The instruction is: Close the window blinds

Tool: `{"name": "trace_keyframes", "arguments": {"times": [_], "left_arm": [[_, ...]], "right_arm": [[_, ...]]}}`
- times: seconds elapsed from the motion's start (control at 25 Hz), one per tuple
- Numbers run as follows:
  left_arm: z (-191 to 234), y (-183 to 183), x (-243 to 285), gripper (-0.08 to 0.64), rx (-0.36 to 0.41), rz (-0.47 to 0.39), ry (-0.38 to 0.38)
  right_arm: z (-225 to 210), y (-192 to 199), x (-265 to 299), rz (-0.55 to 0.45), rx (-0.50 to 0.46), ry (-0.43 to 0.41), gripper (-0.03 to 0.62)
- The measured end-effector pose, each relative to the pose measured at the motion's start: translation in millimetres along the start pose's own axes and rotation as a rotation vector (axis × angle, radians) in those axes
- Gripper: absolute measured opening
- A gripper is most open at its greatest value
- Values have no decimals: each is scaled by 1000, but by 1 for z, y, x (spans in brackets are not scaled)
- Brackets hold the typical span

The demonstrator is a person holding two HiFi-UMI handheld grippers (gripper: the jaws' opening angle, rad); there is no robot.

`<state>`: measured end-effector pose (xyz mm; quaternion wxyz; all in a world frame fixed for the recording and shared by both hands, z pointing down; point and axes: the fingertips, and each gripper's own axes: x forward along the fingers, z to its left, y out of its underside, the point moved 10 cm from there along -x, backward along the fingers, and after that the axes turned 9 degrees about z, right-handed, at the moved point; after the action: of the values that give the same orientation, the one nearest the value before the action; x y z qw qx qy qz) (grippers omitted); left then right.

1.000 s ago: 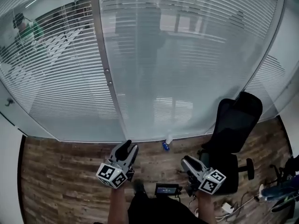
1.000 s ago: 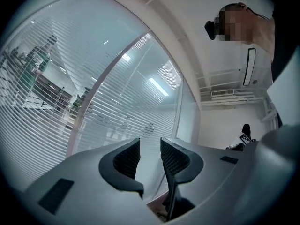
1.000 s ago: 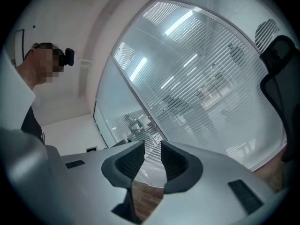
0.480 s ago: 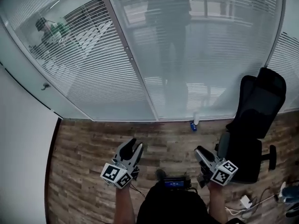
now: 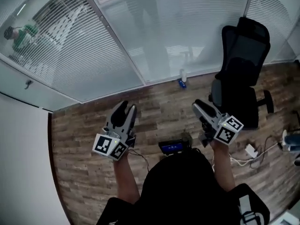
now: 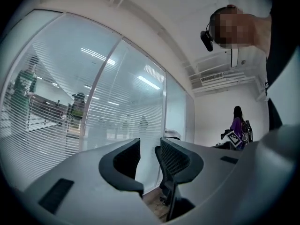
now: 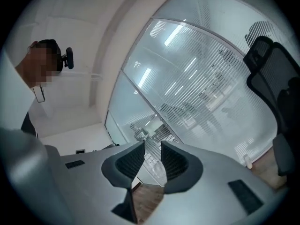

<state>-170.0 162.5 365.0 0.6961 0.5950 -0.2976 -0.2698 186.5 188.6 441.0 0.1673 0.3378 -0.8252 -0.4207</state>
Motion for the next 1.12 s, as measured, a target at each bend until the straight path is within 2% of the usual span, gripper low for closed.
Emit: {"name": "trace_keyframes", "arguments": {"times": [0.08,0.2,0.32,0.44,0.56,0.76,0.96,1.12], "left_arm": [[-2,7,-14,143,-43,6,24],[2,23,-39,143,-113,4,68],[1,38,-50,143,-144,17,108],[-6,47,-56,144,-180,21,114],[-6,44,-70,143,-186,4,68],[-15,44,-78,144,-190,10,-53],[-51,50,-101,143,-182,42,-187],[-71,64,-124,143,-219,81,-291]], "right_arm": [[27,4,-14,3,-7,44,103],[67,32,-30,21,16,109,101],[83,58,-43,40,48,158,101],[91,64,-54,58,63,179,103],[94,58,-46,90,42,143,101],[82,36,-28,153,3,27,101],[51,44,-26,245,60,-83,101],[30,43,-14,313,78,-138,101]]}}
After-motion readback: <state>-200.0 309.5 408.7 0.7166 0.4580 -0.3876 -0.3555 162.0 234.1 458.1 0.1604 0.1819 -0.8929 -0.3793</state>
